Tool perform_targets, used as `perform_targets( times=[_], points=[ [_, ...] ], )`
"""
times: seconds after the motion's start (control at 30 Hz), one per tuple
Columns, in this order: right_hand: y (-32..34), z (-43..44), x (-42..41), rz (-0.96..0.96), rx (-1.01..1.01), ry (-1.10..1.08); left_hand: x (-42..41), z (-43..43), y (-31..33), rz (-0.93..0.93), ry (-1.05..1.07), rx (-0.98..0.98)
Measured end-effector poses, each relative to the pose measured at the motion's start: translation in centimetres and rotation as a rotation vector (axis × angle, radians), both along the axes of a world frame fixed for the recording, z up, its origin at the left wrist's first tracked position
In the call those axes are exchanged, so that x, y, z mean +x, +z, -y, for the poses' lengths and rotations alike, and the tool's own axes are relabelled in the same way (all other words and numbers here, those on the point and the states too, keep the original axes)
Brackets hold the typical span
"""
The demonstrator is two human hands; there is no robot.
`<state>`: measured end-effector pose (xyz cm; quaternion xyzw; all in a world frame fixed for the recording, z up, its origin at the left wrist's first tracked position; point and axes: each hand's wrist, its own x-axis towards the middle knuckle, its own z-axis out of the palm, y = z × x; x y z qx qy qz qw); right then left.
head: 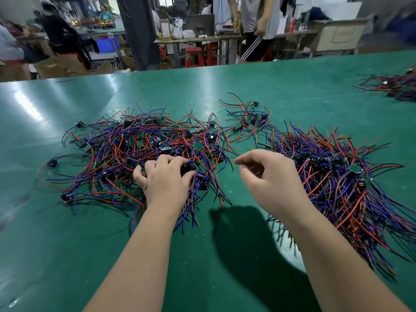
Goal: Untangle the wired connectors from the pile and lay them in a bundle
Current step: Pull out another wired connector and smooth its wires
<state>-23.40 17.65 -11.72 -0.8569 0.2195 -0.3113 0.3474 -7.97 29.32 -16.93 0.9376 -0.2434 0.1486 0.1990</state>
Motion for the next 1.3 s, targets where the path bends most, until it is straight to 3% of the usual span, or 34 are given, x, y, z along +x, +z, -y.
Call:
perform_targets(
  times=[0.13,0.2,0.3,0.43,0.57,0.63,0.8,1.17,1.3],
  points=[
    [0.1,0.0,0.0,0.015,0.024,0.003,-0.1,-0.1,0.7,0.039,0.012,-0.169],
    [0.1,0.1,0.0,0.031,0.046,0.005,-0.3,-0.3,1.4,-0.005,-0.039,-0.368],
    [0.1,0.2,-0.1,0.051,0.069,0.005,-1.3,-0.2,3.0,-0.258,-0.240,-0.811],
    [0.1,0.5,-0.1,0.072,0.101,-0.014,-3.1,0.3,5.1,-0.568,-0.453,-1.205],
    [0.3,0.5,-0.1,0.089,0.247,-0.010,-3.6,-0.3,6.5,-1.115,-0.680,-1.533],
    [0.7,0.3,0.0,0.092,0.381,0.045,-3.9,-0.4,6.8,-1.228,-0.719,-1.563],
    [1.3,-0.8,0.1,0.128,0.880,0.405,-5.1,0.3,6.7,-1.177,-0.705,-1.489],
    [1.7,0.2,-0.2,0.292,1.047,0.414,-6.8,0.2,7.2,-1.271,-0.773,-1.116],
    [2.0,0.6,-0.6,0.312,1.118,0.477,-7.3,0.3,7.1,-1.489,-0.777,-1.183]
  ],
)
